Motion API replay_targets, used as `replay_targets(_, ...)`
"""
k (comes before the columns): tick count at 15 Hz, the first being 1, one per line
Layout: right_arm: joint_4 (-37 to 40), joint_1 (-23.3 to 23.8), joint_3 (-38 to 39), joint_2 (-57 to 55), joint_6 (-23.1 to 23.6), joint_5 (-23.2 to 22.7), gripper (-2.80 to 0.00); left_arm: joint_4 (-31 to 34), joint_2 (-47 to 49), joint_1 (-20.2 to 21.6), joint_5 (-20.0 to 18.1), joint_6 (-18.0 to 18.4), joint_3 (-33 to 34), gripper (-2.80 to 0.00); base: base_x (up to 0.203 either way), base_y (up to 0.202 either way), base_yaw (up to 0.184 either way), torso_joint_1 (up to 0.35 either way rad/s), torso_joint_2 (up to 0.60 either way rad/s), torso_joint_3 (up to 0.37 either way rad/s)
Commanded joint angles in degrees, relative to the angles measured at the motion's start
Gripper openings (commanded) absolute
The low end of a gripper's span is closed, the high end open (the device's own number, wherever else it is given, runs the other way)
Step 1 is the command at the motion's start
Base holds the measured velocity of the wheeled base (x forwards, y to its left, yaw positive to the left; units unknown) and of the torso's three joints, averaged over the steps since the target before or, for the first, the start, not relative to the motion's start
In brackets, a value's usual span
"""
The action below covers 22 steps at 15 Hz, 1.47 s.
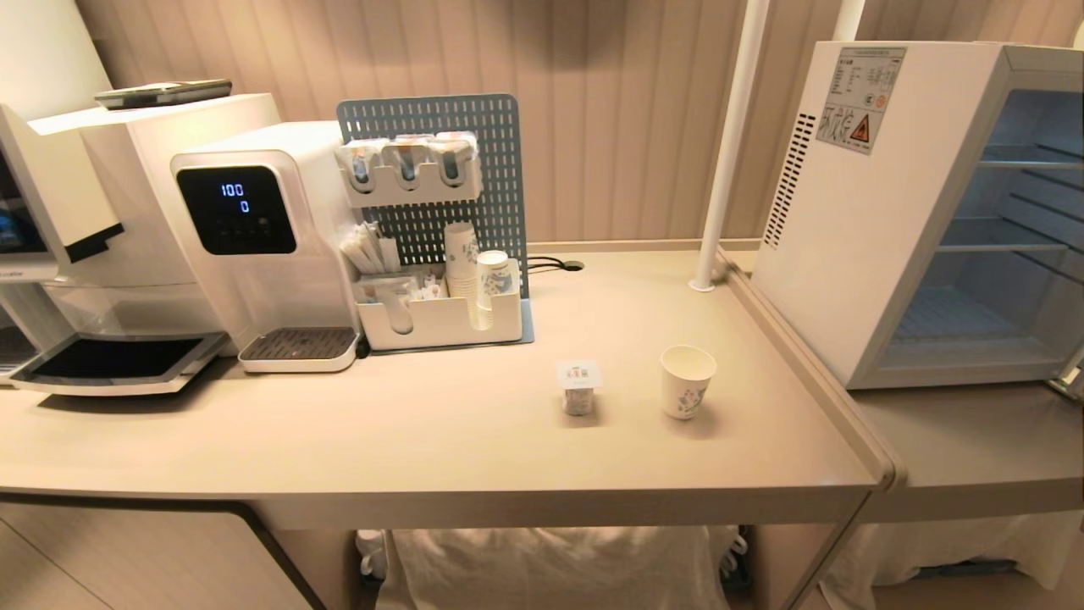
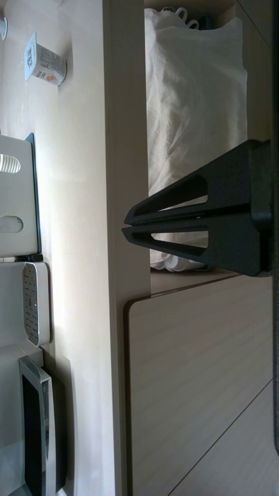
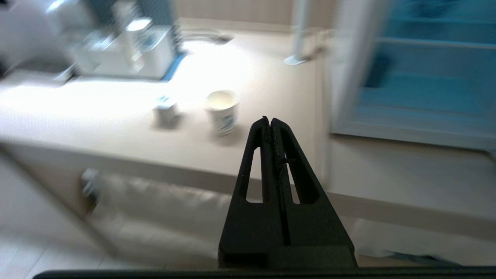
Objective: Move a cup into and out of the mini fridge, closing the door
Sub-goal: Put the paper cup in the freezer
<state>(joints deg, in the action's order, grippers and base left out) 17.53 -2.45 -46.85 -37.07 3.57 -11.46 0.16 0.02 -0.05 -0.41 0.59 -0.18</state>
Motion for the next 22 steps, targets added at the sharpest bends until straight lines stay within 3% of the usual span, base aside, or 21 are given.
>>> replay_targets(1, -10.61, 1.61, 3.98, -21.24, 3.63, -18.91, -2.8, 0.02, -0.02, 0.05, -0.02, 0.11, 0.01, -2.8, 0.0, 0.0, 0.0, 0.0, 0.0, 0.0)
replay_targets(3, -22.25, 4.85, 10.94, -32.34, 7.79, -30.3, -2.8, 0.11, -0.02, 0.03, -0.02, 0.29, -0.08, -2.8, 0.0, 0.0, 0.0, 0.0, 0.0, 0.0)
replay_targets(5, -30.39, 8.07, 14.91, -43.43, 12.88, -36.32, -2.8, 0.02, -0.02, 0.05, -0.02, 0.2, 0.01, -2.8, 0.0, 0.0, 0.0, 0.0, 0.0, 0.0)
replay_targets(6, -34.22, 9.51, 16.66, -48.89, 16.02, -38.92, 0.0, 0.02, -0.02, 0.04, -0.02, 0.2, 0.01, -2.8, 0.0, 0.0, 0.0, 0.0, 0.0, 0.0)
replay_targets(7, -38.7, 10.55, 18.33, -53.64, 18.42, -40.78, 0.0, 0.02, -0.02, 0.0, -0.02, 0.2, 0.01, -2.8, 0.0, 0.0, 0.0, 0.0, 0.0, 0.0)
replay_targets(10, -63.53, 12.05, 23.32, -65.73, 21.65, -43.77, 0.0, 0.02, -0.02, 0.04, -0.02, 0.05, 0.01, -2.8, 0.0, 0.0, 0.0, 0.0, 0.0, 0.0)
replay_targets(14, -82.37, 9.07, 23.71, -81.77, 22.39, -39.76, 0.0, 0.02, -0.02, -0.04, -0.02, -0.24, 0.01, -2.8, 0.0, 0.0, 0.0, 0.0, 0.0, 0.0)
replay_targets(18, -91.25, 1.44, 16.3, -91.56, 22.38, -29.19, 0.0, 0.02, -0.02, 0.0, -0.02, -0.33, 0.01, -2.8, 0.0, 0.0, 0.0, 0.0, 0.0, 0.0)
replay_targets(22, -84.14, -1.74, 6.76, -93.42, 22.27, -24.8, 0.0, -0.07, -0.02, -0.04, -0.02, -0.33, 0.01, -2.8, 0.0, 0.0, 0.0, 0.0, 0.0, 0.0)
